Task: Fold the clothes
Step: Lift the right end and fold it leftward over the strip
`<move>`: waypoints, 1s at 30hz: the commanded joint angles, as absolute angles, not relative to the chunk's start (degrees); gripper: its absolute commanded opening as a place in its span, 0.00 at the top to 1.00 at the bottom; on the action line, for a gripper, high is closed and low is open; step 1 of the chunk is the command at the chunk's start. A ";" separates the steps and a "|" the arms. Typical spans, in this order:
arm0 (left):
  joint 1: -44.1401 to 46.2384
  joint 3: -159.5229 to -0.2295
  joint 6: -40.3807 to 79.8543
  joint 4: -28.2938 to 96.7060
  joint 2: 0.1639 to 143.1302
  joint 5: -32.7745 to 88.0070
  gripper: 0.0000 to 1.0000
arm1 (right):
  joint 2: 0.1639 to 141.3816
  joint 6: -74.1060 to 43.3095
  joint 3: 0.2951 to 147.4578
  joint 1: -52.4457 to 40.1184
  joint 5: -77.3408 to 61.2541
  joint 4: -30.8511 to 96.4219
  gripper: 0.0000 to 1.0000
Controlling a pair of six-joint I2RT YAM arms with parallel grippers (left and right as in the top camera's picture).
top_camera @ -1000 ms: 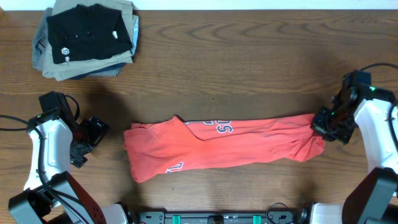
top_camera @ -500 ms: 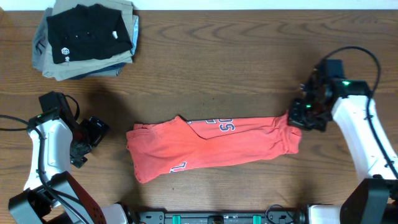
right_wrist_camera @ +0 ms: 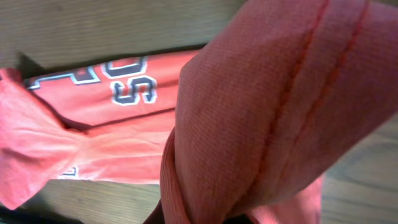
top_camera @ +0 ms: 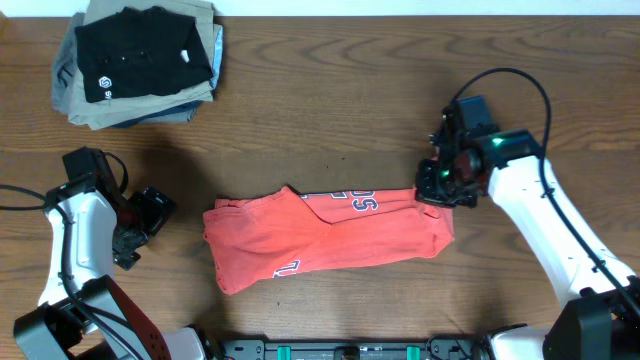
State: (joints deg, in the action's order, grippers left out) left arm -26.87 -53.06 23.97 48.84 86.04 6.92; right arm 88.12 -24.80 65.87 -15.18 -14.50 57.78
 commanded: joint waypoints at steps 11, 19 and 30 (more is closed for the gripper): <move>-26.65 -52.73 23.64 48.99 85.95 6.90 0.02 | 88.84 -36.27 58.52 -26.52 -15.75 47.16 0.98; -26.65 -52.73 23.64 48.99 85.95 6.90 0.02 | 88.84 -39.33 57.36 -31.68 -16.58 42.61 0.97; -26.65 -52.73 23.66 48.99 85.95 6.90 0.02 | 88.92 -41.60 57.34 -37.34 -16.49 39.11 0.74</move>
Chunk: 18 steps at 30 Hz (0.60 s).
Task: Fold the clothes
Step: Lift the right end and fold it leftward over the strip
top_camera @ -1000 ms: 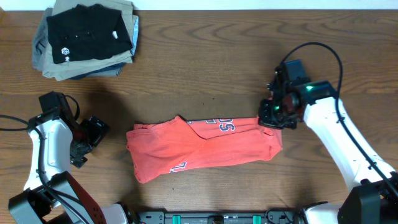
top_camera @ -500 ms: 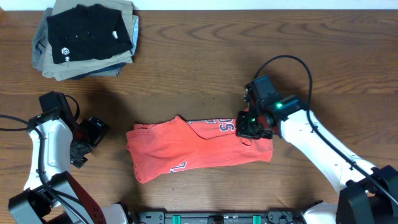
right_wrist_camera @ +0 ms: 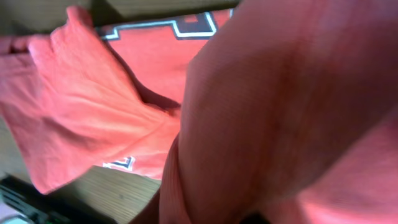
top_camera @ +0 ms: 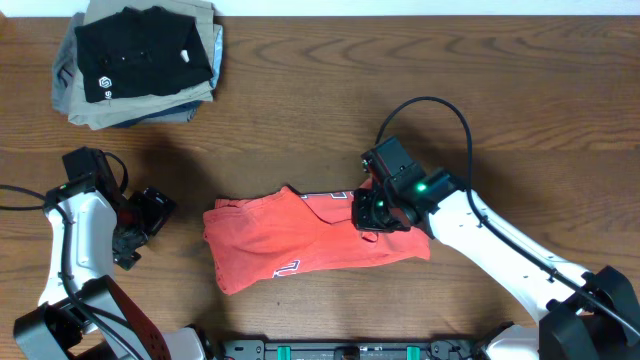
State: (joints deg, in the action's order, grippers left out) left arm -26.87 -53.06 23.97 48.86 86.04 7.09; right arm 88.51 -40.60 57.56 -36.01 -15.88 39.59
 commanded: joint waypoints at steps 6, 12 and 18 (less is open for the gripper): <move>-26.65 -52.73 23.64 48.99 85.95 6.90 0.02 | 88.95 -41.60 57.36 -37.69 -16.56 38.72 0.30; -26.65 -52.73 23.66 49.04 85.95 6.92 0.02 | 88.92 -41.06 57.45 -36.51 -16.56 39.03 0.31; -26.65 -52.73 23.64 49.01 85.95 7.03 0.02 | 88.92 -38.39 57.56 -33.06 -16.95 40.86 0.39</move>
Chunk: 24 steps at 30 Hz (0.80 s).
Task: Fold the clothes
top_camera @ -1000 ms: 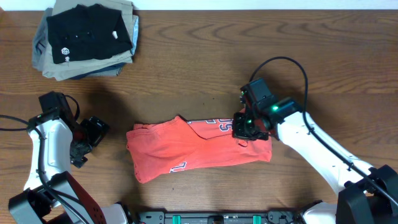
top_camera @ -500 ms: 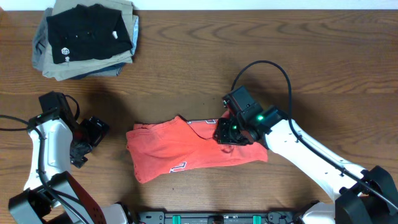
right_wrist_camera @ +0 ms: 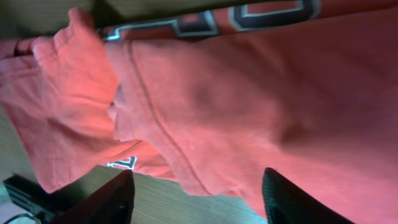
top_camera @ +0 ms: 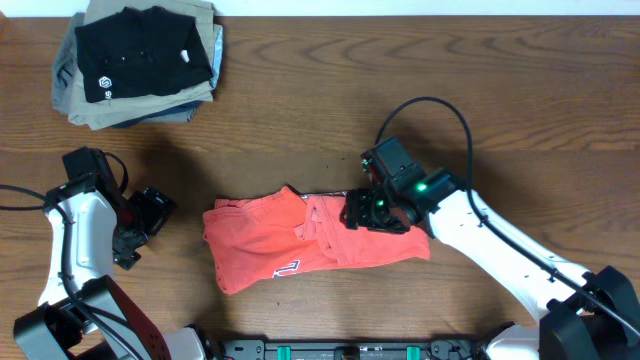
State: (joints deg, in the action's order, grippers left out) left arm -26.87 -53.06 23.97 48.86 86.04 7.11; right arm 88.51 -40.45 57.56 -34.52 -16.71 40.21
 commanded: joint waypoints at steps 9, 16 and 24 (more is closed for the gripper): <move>-26.65 -52.73 23.64 48.99 85.95 7.03 0.02 | 90.56 -34.11 57.52 -31.68 -15.94 41.82 0.79; -26.65 -52.73 23.66 49.01 85.95 7.03 0.02 | 98.37 -29.89 57.52 -31.92 -27.20 38.50 0.99; -26.65 -52.73 23.64 49.01 85.95 7.01 0.02 | 107.31 -29.91 57.52 -31.64 -29.69 35.53 0.99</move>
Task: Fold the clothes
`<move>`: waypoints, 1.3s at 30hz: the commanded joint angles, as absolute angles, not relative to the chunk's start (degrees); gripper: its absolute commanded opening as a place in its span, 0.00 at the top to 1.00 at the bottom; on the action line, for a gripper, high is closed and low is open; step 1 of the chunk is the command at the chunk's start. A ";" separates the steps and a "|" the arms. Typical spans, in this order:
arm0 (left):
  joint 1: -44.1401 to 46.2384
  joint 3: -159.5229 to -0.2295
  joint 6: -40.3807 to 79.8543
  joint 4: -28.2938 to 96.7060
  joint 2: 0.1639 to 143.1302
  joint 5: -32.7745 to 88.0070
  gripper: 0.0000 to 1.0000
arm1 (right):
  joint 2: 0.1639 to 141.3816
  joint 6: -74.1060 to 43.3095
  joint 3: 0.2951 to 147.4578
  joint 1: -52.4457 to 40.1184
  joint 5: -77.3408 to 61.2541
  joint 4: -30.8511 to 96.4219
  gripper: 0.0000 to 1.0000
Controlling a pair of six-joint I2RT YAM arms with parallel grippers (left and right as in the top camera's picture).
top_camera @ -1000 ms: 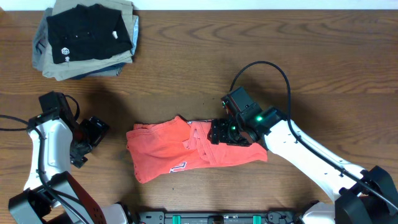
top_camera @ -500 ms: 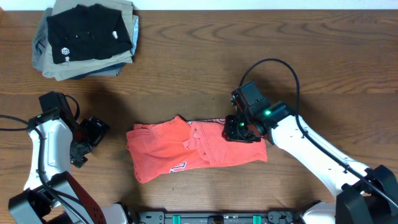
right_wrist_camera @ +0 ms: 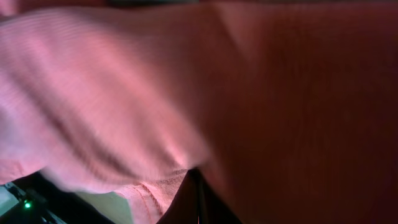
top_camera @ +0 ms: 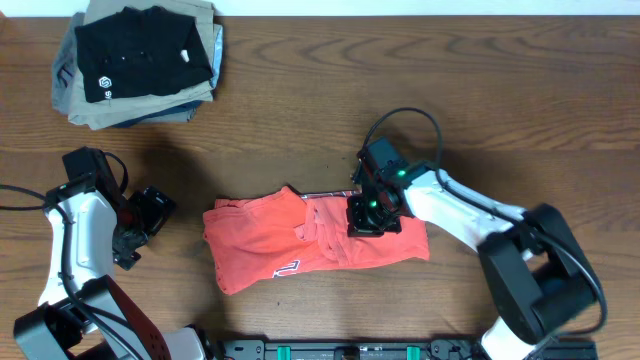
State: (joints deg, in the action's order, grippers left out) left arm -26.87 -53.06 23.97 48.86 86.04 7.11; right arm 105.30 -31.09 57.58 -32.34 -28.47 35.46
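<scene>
An orange shirt (top_camera: 270,240) with lettering lies at the table's front middle, its right end folded over onto its middle. My right gripper (top_camera: 363,218) is down on that folded part. In the right wrist view blurred orange cloth (right_wrist_camera: 124,93) fills the frame. The right gripper (right_wrist_camera: 198,202) shows only as two dark fingers closed together at the bottom edge, with no cloth seen between them. My left gripper (top_camera: 140,225) hangs left of the shirt, apart from it; its jaws cannot be made out.
A stack of folded clothes (top_camera: 140,60), black on top, sits at the back left corner. The brown wooden table (top_camera: 400,90) runs bare behind the shirt. The right arm's cable loops above the gripper.
My right gripper was open just over the folded-over end of the shirt. Now its fingers are together and it sits lower, against the cloth. The shirt's outline and the left arm are unchanged.
My right gripper was first shut on the shirt's right end at the right of the table. Then it held that end over the shirt's middle. Then it was open, the end lying folded on the shirt. Now it is shut, down on the fold.
</scene>
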 commanded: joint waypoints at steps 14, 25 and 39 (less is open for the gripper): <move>-26.65 -52.73 23.64 48.99 85.95 7.03 0.02 | 94.02 -18.55 62.19 -21.89 -31.22 46.15 0.83; -26.65 -52.73 23.64 48.99 85.95 7.01 0.02 | 97.58 -14.90 61.43 -17.32 -27.83 48.62 0.81; -26.65 -52.73 23.66 49.01 85.95 7.05 0.02 | 107.72 -15.97 61.65 -16.34 -23.38 45.71 0.99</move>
